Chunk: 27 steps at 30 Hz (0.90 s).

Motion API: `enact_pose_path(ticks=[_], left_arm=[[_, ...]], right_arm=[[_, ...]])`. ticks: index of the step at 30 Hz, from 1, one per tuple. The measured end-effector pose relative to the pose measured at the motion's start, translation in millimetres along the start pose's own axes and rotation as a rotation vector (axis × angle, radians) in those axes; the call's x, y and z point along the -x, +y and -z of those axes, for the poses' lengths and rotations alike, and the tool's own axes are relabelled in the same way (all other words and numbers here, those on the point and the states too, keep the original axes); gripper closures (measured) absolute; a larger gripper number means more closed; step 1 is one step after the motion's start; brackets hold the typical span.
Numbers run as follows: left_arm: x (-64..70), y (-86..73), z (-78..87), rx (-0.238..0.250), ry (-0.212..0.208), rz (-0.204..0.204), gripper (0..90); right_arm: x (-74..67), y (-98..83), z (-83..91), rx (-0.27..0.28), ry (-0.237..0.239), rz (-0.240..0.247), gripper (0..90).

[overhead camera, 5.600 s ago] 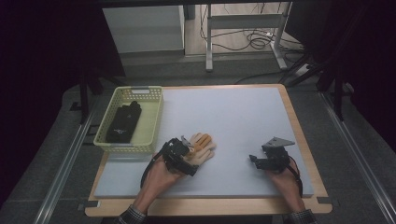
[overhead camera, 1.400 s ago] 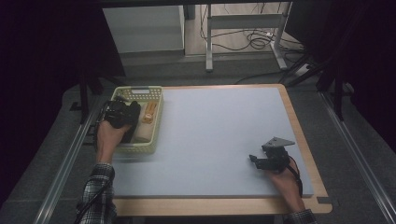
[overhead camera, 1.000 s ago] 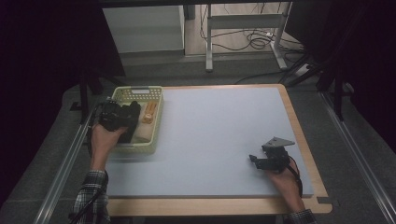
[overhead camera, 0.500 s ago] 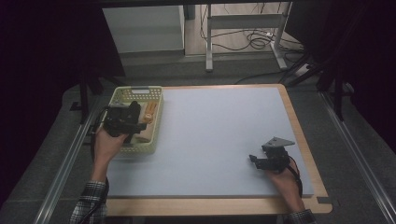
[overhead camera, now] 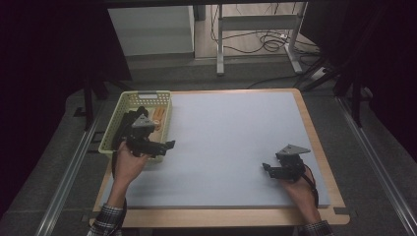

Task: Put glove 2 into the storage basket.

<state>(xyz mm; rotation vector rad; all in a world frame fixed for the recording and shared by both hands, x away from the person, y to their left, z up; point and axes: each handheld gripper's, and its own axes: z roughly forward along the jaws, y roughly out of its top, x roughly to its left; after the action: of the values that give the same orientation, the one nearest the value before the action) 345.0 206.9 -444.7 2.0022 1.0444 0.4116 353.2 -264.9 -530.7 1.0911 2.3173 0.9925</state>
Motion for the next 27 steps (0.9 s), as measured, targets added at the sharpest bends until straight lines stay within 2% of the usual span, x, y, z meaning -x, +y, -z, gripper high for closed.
enact_pose_path(ticks=[6, 11, 18, 22, 25, 27], left_arm=[[31.4, -7.9, -12.7, 0.015, -0.053, -0.051, 0.0], [54.0, -18.6, -25.5, 0.014, -0.077, -0.097, 0.0], [70.8, -38.5, -42.6, -0.009, -0.098, -0.122, 0.0], [74.4, -55.3, -54.7, -0.037, -0.103, -0.115, 0.0], [74.9, -64.6, -62.0, -0.053, -0.092, -0.115, 0.1], [76.3, -70.9, -69.2, -0.081, -0.08, -0.122, 0.2]], right_arm=[[0.1, 0.0, -0.1, 0.0, -0.001, 0.001, 28.3], [-0.1, 0.0, -0.1, 0.0, -0.005, 0.001, 27.4], [-0.1, 0.0, -0.3, -0.002, -0.01, -0.001, 26.3], [-0.1, 0.1, -0.4, -0.002, -0.012, -0.003, 25.9], [0.0, 0.1, -0.4, -0.003, -0.013, -0.004, 25.7], [0.0, 0.1, -0.5, -0.003, -0.013, -0.004, 25.6]])
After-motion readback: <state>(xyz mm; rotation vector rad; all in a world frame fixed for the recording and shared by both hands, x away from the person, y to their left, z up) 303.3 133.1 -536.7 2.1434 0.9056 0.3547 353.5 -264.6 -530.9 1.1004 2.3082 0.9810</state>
